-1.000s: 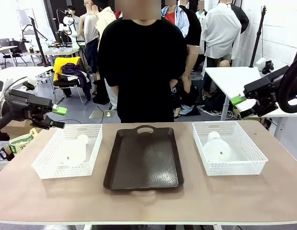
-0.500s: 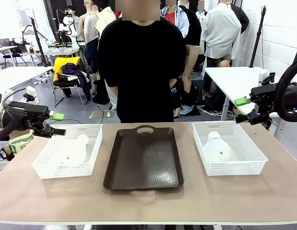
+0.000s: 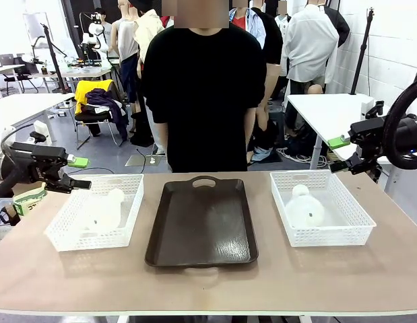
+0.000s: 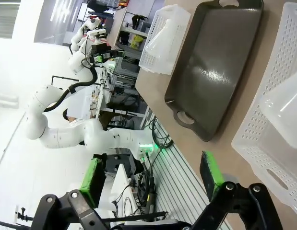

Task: Prepare the laboratory tools.
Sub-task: Pick up the Big flask that the person points to.

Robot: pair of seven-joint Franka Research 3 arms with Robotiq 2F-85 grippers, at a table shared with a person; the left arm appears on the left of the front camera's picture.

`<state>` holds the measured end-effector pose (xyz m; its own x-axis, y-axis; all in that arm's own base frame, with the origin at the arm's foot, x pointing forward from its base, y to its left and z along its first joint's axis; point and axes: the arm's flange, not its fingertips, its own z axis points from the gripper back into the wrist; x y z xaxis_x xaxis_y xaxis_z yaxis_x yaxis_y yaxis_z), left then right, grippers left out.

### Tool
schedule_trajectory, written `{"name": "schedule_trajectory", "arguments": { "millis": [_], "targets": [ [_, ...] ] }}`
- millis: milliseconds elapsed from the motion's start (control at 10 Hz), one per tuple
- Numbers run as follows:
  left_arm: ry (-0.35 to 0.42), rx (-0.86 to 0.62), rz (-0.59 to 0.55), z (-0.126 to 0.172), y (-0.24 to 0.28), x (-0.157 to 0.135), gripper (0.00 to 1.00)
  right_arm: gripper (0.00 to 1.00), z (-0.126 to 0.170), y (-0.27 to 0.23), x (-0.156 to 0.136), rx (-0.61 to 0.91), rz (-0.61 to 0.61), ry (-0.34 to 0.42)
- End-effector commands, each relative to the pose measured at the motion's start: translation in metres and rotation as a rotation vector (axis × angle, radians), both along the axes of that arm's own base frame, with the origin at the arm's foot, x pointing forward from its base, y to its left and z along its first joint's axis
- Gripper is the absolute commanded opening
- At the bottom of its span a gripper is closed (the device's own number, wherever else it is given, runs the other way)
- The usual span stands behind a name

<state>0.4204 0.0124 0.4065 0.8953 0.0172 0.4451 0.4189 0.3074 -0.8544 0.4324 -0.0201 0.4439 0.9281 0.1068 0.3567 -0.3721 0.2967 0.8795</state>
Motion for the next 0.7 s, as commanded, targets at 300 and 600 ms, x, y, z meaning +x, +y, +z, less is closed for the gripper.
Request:
{"name": "schedule_trajectory", "arguments": {
  "millis": [300, 600],
  "targets": [
    [0.000, 0.000, 0.000, 0.0000, 0.0000, 0.0000, 1.00, 1.00, 0.0000, 0.0000, 0.0000, 0.000, 0.000, 0.000],
    [0.000, 0.000, 0.000, 0.0000, 0.0000, 0.0000, 1.00, 1.00, 0.0000, 0.0000, 0.0000, 0.000, 0.000, 0.000]
  ]
}}
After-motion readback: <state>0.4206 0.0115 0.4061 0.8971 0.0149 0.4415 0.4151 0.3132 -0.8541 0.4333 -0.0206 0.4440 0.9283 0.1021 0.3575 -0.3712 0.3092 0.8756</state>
